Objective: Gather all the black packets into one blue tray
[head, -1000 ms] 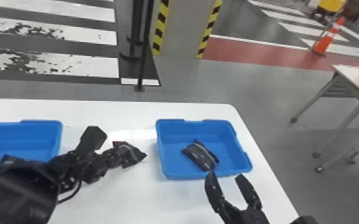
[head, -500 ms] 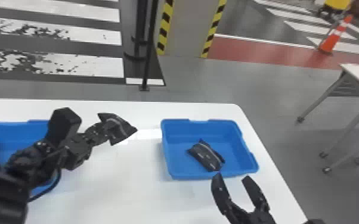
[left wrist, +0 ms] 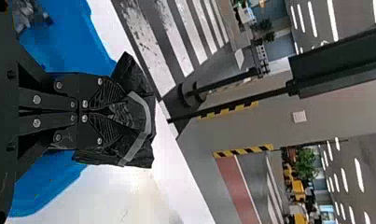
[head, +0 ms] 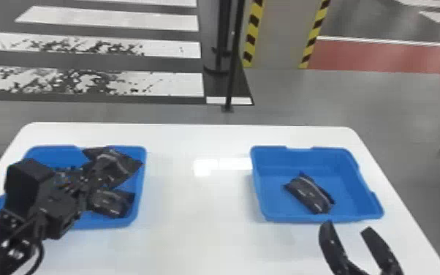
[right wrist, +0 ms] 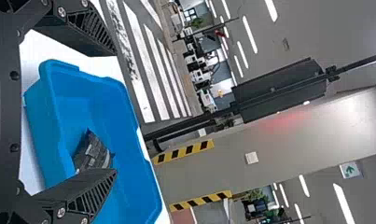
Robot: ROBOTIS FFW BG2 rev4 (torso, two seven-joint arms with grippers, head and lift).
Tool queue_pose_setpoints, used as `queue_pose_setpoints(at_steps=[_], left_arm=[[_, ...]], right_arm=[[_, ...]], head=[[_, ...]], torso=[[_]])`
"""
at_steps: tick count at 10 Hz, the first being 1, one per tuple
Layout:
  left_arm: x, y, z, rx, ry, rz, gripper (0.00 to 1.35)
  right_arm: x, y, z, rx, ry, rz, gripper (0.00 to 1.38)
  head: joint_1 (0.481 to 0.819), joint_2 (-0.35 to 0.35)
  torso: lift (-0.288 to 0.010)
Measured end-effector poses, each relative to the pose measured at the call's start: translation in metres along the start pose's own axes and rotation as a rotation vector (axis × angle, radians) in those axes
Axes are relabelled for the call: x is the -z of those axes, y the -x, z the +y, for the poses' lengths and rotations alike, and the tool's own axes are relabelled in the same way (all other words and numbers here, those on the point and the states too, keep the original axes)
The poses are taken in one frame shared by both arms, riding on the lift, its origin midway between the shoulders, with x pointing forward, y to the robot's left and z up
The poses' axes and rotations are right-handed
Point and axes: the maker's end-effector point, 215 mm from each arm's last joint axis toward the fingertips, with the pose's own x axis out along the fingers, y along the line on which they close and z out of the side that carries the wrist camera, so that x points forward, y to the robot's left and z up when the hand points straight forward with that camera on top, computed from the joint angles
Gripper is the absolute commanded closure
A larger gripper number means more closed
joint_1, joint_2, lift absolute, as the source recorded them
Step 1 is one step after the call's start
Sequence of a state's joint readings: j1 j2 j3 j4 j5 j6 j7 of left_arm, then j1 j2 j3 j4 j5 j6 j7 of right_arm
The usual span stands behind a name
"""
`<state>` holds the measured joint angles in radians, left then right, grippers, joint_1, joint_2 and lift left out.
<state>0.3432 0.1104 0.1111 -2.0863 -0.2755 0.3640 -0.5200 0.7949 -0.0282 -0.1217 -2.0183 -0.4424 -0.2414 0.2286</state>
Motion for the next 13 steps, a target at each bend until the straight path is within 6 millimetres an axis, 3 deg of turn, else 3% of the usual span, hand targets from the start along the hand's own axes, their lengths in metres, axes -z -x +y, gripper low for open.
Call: queue_pose_setpoints(at_steps=[3, 4, 5, 6, 8, 10, 13], left_arm=[[0.021, 0.034, 0.068, -0.145, -0.064, 0.058, 1.16], [0.027, 0.038, 0.085, -0.175, -0.080, 0.078, 0.72], [0.034, 0.038, 0.095, -0.190, -0.083, 0.083, 0.08], [0.040, 0.036, 0.096, -0.189, -0.066, 0.073, 0.00], [0.039, 0.041, 0.079, -0.164, -0.019, 0.001, 0.32], [0.027, 0.070, 0.063, -0.186, 0.063, -0.102, 0.37], [-0.013, 0.121, 0.033, -0.192, 0.141, -0.225, 0.39]], right_arm=[[0.004, 0.000, -0.001, -0.002, -0.007, 0.005, 0.13], [0.004, 0.000, -0.001, -0.002, -0.007, 0.006, 0.13], [0.004, 0.000, -0.001, -0.002, -0.005, 0.006, 0.13], [0.004, 0.000, -0.001, -0.003, -0.004, 0.006, 0.13], [0.002, -0.003, 0.003, -0.017, 0.015, 0.003, 0.13], [0.001, -0.004, 0.005, -0.028, 0.030, 0.003, 0.13], [-0.007, -0.018, 0.022, -0.081, 0.141, 0.039, 0.13]], head=[[0.695, 0.046], [0.695, 0.076], [0.695, 0.094], [0.695, 0.097], [0.695, 0.087], [0.695, 0.075], [0.695, 0.059]], torso=[[-0.110], [-0.110], [-0.110], [-0.110], [-0.110], [-0.110], [-0.110]])
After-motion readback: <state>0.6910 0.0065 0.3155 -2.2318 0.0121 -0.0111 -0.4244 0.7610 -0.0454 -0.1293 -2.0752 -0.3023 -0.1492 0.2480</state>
